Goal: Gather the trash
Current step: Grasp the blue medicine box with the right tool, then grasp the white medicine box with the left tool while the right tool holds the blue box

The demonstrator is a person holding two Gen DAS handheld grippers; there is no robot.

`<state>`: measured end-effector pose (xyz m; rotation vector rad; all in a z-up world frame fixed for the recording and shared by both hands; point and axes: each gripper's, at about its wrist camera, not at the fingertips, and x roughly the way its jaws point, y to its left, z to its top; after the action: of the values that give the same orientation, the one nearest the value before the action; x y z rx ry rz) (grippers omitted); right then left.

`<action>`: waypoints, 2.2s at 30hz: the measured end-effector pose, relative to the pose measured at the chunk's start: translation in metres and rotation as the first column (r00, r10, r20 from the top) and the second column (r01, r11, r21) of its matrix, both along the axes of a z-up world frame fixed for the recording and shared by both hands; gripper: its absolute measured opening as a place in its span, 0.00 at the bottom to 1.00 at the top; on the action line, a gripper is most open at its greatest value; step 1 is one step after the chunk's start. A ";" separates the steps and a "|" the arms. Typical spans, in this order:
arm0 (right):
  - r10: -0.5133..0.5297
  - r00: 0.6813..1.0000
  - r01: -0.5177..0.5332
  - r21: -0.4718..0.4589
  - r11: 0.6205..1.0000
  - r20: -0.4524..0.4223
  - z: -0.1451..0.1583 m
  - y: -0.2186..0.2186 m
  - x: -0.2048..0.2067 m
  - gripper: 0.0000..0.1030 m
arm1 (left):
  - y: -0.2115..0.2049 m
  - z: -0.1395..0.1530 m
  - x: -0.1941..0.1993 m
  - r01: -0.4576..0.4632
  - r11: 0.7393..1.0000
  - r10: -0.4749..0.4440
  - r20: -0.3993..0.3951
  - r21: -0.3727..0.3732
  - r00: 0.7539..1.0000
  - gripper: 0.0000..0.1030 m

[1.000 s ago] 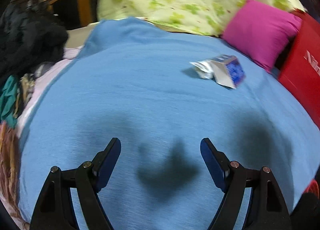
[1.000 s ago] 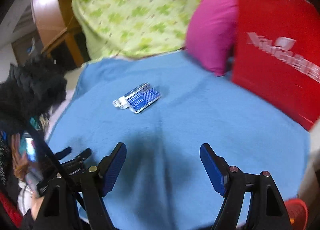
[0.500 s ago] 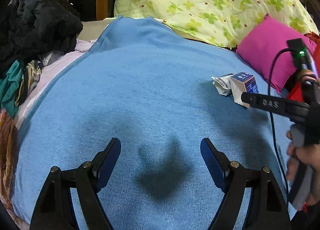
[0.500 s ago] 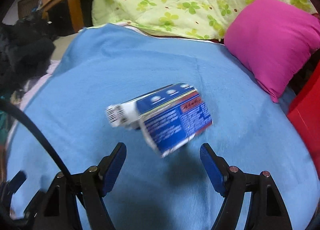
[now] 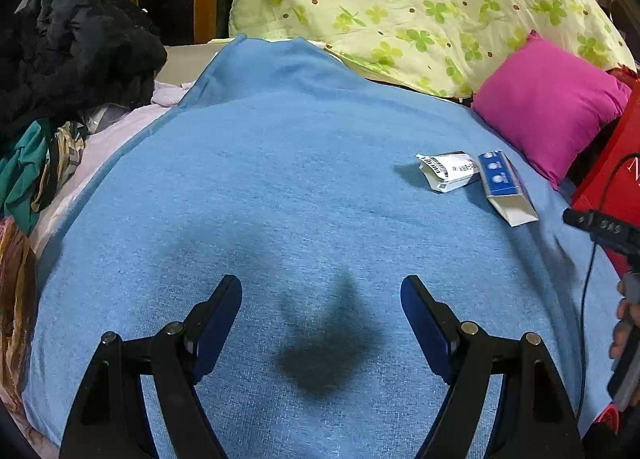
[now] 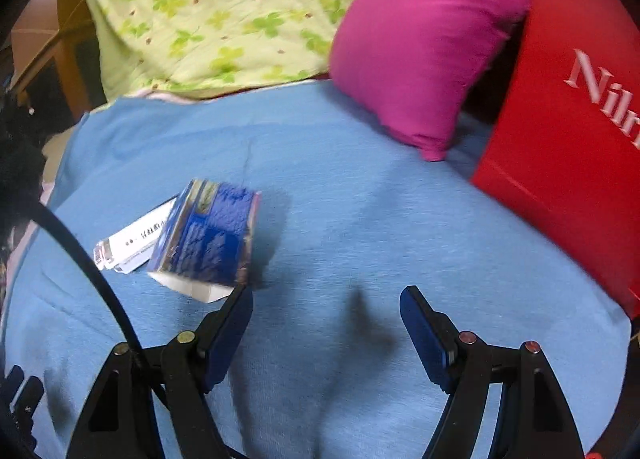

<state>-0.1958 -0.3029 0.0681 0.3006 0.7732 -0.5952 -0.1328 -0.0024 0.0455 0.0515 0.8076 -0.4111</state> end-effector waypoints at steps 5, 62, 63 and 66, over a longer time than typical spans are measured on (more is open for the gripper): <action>0.161 0.987 -0.161 0.017 0.987 0.015 0.012 0.034 0.033 0.77 | -0.002 -0.001 0.000 0.005 1.000 -0.005 0.001 0.010 1.000 0.80; -0.003 0.957 -0.086 0.291 0.953 0.290 -0.031 0.012 -0.090 0.61 | -0.175 0.034 0.078 0.313 0.946 -0.316 0.030 0.090 0.948 0.84; -0.001 0.955 -0.090 0.292 0.952 0.296 -0.031 0.012 -0.089 0.61 | -0.181 0.030 0.082 0.319 0.942 -0.323 0.021 0.099 0.946 0.84; -0.007 0.950 -0.093 0.302 0.949 0.313 -0.031 0.010 -0.090 0.61 | -0.203 0.014 0.094 0.337 0.927 -0.342 0.001 0.163 0.940 0.84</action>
<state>-0.2862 -0.2932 0.0373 0.6535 0.5638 -0.3678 -0.0384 -0.2054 0.0600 0.3518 0.8025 -0.6705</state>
